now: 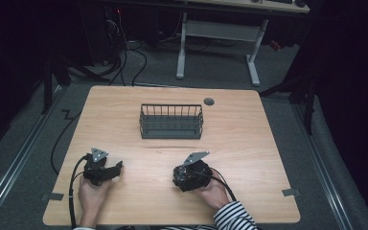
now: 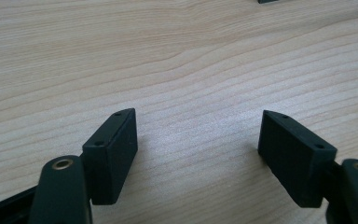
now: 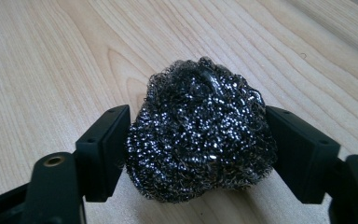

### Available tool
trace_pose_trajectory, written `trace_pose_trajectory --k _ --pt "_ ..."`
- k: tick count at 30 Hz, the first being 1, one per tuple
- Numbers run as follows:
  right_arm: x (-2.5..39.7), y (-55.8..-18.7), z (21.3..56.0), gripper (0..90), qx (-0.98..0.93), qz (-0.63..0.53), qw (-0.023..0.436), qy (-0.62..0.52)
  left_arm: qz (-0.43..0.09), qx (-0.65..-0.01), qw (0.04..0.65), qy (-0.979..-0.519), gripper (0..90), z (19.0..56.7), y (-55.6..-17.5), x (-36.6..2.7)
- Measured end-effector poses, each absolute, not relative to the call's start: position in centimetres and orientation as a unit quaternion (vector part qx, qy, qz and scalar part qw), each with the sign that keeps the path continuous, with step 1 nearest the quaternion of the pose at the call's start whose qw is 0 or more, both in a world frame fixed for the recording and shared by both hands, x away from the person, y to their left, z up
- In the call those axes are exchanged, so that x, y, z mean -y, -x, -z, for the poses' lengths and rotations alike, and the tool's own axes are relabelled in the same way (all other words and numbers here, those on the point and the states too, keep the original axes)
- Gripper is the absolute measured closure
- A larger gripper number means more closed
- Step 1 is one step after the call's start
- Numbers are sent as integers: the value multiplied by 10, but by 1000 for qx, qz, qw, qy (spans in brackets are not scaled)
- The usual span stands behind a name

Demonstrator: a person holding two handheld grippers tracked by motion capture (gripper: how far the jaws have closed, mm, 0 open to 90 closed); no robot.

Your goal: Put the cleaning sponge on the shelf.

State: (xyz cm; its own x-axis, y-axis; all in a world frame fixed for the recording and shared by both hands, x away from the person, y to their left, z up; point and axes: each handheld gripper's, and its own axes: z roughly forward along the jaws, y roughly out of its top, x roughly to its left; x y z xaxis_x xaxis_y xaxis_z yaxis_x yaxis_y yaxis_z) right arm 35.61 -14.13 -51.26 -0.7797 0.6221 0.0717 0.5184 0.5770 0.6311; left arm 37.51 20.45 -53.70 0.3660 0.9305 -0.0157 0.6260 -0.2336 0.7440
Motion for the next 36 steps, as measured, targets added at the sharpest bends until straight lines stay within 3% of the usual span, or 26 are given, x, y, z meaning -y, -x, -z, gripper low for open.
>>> trace_pose_trajectory --k 12,22,36 --pt "144 -358 510 389 -878 -337 80 -330 -224 -518 340 -753 289 537 -375 -204" --pt "158 -362 495 395 -867 -347 89 -345 -224 -518 340 -753 289 537 -375 -204" --pt "169 -394 436 395 -843 -376 128 -362 -224 -518 340 -752 288 537 -375 -204"
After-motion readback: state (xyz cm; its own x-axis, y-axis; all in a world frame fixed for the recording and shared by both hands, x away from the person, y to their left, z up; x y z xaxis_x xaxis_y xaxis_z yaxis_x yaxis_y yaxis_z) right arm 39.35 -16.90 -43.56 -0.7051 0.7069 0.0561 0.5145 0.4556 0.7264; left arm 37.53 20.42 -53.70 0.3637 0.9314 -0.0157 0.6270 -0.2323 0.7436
